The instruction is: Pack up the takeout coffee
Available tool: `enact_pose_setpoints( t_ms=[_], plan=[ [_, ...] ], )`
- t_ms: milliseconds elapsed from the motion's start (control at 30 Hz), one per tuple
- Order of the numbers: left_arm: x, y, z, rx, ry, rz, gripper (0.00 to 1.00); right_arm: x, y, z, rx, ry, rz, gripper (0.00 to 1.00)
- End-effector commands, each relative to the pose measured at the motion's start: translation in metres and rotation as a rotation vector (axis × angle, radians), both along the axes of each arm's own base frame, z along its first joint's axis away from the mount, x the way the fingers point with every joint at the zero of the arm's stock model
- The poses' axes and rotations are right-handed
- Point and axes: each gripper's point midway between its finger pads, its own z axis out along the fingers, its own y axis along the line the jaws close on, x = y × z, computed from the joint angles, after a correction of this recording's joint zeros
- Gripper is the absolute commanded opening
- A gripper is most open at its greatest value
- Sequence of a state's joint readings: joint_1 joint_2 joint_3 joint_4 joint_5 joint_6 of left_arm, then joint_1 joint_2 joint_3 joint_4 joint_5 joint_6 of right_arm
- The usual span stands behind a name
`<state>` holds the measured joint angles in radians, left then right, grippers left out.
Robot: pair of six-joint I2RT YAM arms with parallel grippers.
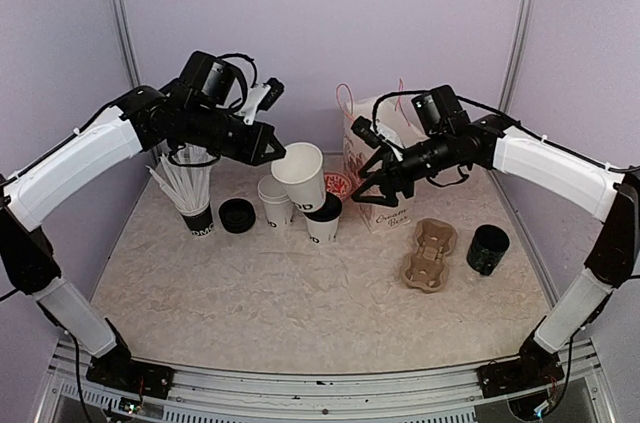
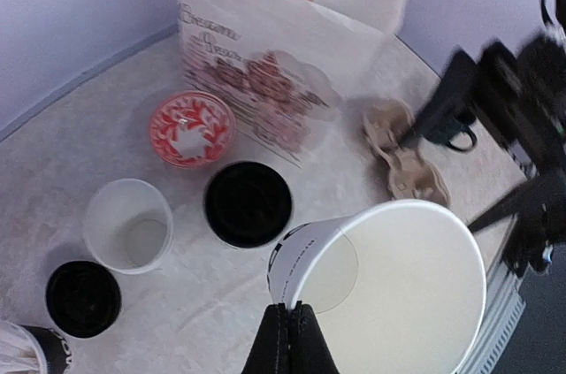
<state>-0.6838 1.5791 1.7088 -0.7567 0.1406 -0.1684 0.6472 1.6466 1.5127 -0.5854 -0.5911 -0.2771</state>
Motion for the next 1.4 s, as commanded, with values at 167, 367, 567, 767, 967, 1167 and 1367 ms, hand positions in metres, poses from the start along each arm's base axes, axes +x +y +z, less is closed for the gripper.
enact_pose_setpoints(
  t_ms=[167, 367, 567, 767, 967, 1167, 1367],
  plan=[
    [-0.099, -0.094, -0.104, 0.246, 0.112, -0.373, 0.01, -0.001, -0.076, -0.026, -0.017, 0.06, -0.061, 0.79],
    [-0.121, -0.122, -0.148, 0.284, 0.145, -0.439, 0.01, 0.0, -0.084, -0.032, -0.029, 0.056, -0.085, 0.79],
    [-0.114, -0.109, -0.174, 0.362, 0.14, -0.394, 0.04, -0.001, -0.083, -0.036, -0.028, 0.067, -0.08, 0.79],
    [-0.116, -0.1, -0.186, 0.369, 0.118, -0.397, 0.08, 0.0, -0.082, -0.041, -0.029, 0.077, -0.076, 0.79],
    [-0.111, -0.095, -0.185, 0.386, 0.114, -0.368, 0.21, -0.001, -0.081, -0.041, -0.024, 0.086, -0.071, 0.79],
    [-0.099, -0.077, -0.14, 0.375, 0.049, -0.281, 0.35, -0.004, -0.081, -0.042, -0.024, 0.09, -0.066, 0.79],
    [-0.057, -0.01, -0.139, 0.483, 0.07, -0.023, 0.38, -0.002, -0.081, -0.042, -0.022, 0.084, -0.064, 0.79]
  ],
)
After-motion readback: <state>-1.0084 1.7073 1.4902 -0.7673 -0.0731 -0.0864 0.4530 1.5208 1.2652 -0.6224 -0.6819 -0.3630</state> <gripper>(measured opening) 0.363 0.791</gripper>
